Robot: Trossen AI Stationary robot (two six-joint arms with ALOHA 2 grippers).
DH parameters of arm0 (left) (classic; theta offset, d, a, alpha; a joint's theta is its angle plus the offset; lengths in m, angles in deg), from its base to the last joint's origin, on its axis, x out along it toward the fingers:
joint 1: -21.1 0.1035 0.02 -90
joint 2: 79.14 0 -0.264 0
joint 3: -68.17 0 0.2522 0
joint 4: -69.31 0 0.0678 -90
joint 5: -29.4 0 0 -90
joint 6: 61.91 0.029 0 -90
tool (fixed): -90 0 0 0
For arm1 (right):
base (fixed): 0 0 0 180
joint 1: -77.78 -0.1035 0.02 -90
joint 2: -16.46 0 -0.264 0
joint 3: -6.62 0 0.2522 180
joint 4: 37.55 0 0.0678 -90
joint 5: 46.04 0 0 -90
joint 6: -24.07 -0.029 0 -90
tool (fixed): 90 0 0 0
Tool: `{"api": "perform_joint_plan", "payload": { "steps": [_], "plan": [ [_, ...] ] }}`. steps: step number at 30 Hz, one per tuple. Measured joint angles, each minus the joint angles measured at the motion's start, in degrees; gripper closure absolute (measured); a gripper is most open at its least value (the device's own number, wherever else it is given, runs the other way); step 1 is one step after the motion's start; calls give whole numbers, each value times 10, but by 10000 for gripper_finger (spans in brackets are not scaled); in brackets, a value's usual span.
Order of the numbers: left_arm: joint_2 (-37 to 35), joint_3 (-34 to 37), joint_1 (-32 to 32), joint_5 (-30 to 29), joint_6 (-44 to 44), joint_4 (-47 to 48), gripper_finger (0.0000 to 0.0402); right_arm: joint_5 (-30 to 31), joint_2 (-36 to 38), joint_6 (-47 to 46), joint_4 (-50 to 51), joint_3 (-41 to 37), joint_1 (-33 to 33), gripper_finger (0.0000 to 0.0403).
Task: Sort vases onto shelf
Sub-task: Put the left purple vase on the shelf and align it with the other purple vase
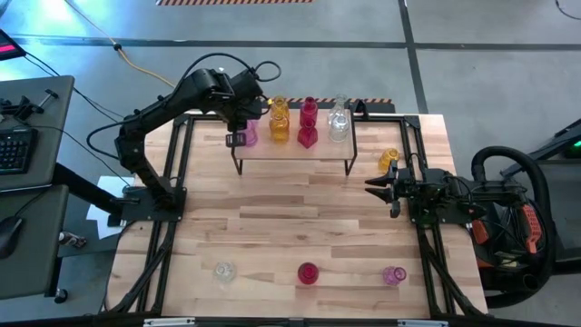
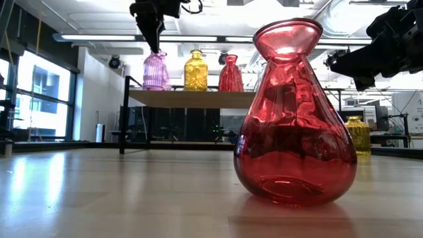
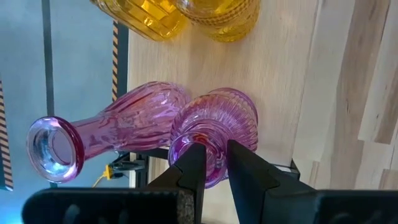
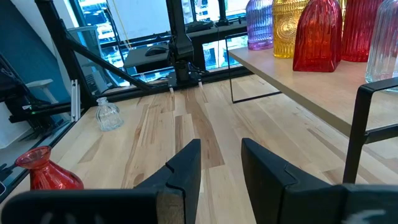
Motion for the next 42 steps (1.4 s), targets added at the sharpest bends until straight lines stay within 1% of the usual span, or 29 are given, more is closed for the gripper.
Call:
{"api": "perform_joint_plan", "payload": {
  "steps": [5, 11, 14, 23, 39, 42],
  "plan": [
    [0, 0, 0, -2, -5, -11, 345, 0, 0, 0, 0, 0, 0, 304],
    [-1, 0, 0, -18, -5, -8, 313, 0, 0, 0, 0, 0, 0, 304],
    [-1, 0, 0, -20, -5, -8, 306, 0, 0, 0, 0, 0, 0, 304],
    [-1, 0, -8, -23, -20, 7, 305, 0, 0, 0, 0, 0, 0, 304],
    [-1, 0, -9, -26, -30, -4, 304, 0, 0, 0, 0, 0, 0, 304],
    [-1, 0, -9, -30, -37, -4, 299, 0, 0, 0, 0, 0, 0, 304]
  ]
}}
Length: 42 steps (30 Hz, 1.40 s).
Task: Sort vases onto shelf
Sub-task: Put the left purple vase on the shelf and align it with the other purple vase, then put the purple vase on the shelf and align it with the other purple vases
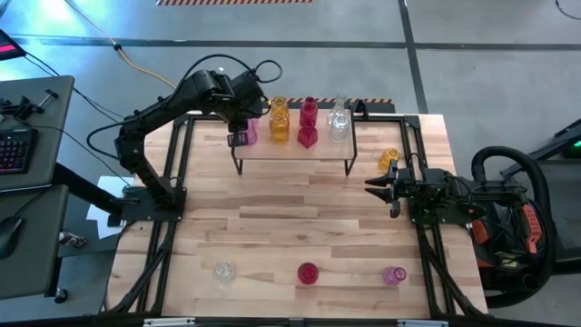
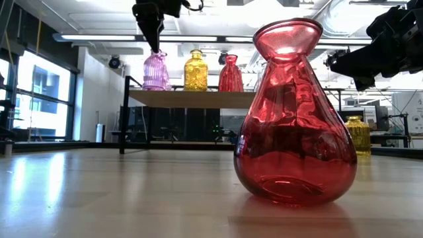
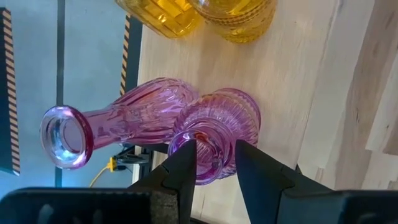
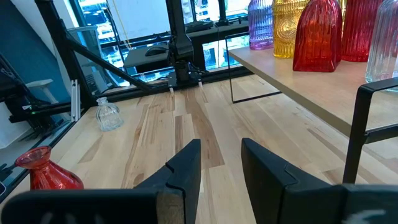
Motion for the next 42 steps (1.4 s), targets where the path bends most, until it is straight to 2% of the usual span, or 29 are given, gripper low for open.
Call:
{"api": "perform_joint_plan", "payload": {
  "steps": [7, 19, 27, 32, 36, 42],
  "plan": [
    [0, 0, -4, -7, 3, 6, 278, 0, 0, 0, 0, 0, 0, 304],
    [-2, -42, -10, -7, 7, 12, 279, 0, 0, 0, 0, 0, 0, 304],
    [-8, -54, -27, 4, -55, 49, 280, 0, 0, 0, 0, 0, 0, 304],
    [-45, -54, -47, 12, -88, 50, 280, 0, 0, 0, 0, 0, 0, 304],
    [-84, -50, -76, -9, -134, 49, 280, 0, 0, 0, 0, 0, 0, 304],
    [-158, 8, -127, -18, -229, 50, 280, 0, 0, 0, 0, 0, 0, 304]
  ]
}}
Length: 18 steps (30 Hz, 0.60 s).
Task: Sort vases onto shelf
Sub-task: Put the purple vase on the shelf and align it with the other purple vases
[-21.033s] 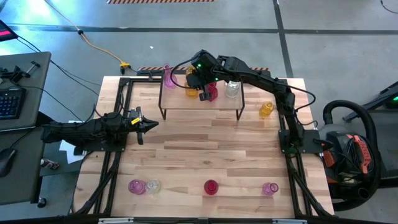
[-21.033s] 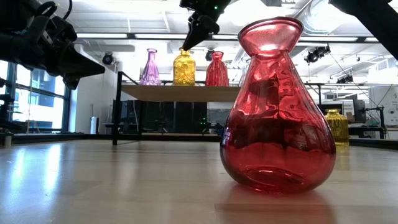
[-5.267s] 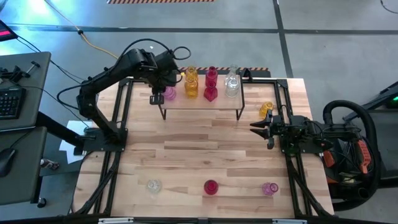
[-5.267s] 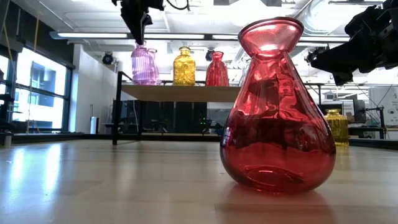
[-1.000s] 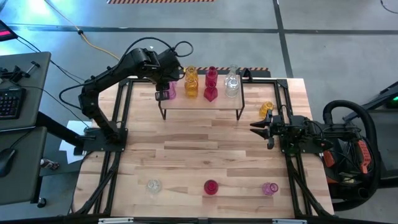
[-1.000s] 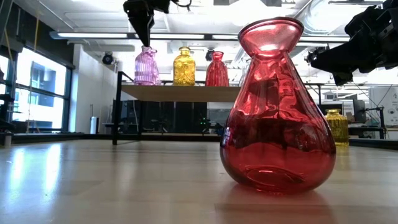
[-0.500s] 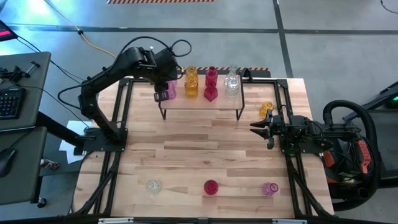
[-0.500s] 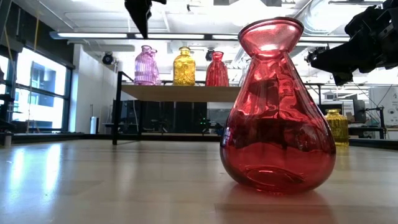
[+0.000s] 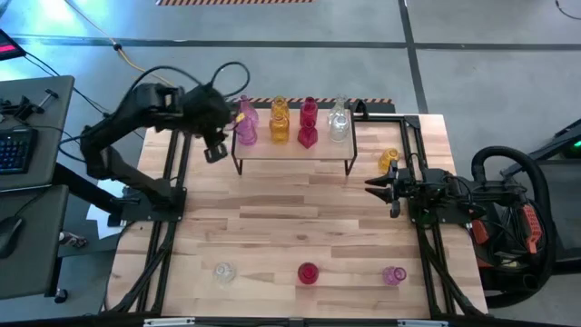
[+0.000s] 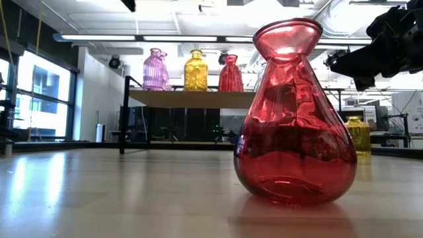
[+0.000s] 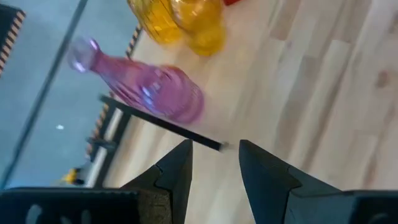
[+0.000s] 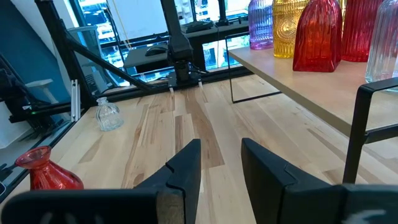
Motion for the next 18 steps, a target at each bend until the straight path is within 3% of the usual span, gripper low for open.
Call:
{"api": "perform_joint_plan", "payload": {
  "steps": [8, 18],
  "plan": [
    [-80, 102, -74, 3, -155, -12, 280, 0, 0, 0, 0, 0, 0, 304],
    [-143, 222, -161, 26, -253, -49, 280, 0, 0, 0, 0, 0, 0, 304]
  ]
}}
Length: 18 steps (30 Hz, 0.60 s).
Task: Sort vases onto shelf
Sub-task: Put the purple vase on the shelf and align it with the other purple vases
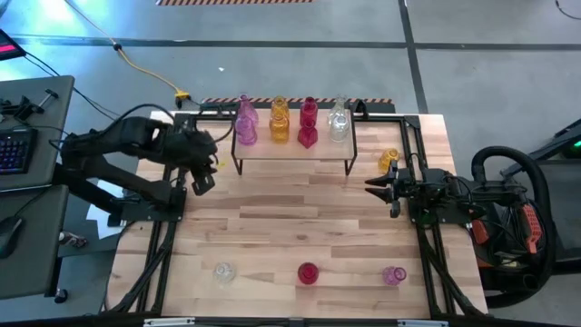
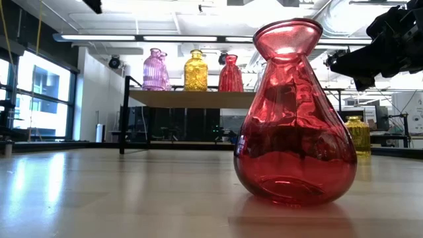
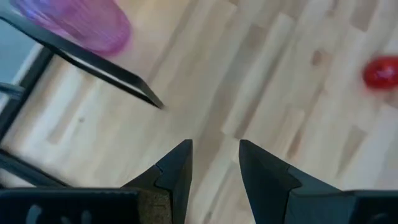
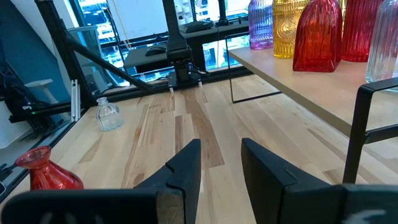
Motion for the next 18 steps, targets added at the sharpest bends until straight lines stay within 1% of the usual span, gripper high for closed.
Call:
{"api": "perform_joint_plan", "payload": {
  "steps": [7, 10, 12, 15, 18],
  "plan": [
    [-45, 43, -70, 3, 12, -25, 280, 0, 0, 0, 0, 0, 0, 304],
    [-83, 78, -109, -5, 2, -48, 280, 0, 0, 0, 0, 0, 0, 304],
    [-124, 116, -138, -25, -9, -75, 280, 0, 0, 0, 0, 0, 0, 304],
    [-198, 195, -183, -57, -27, -155, 280, 0, 0, 0, 0, 0, 0, 304],
    [-275, 290, -215, -79, -6, -283, 280, 0, 0, 0, 0, 0, 0, 304]
  ]
}}
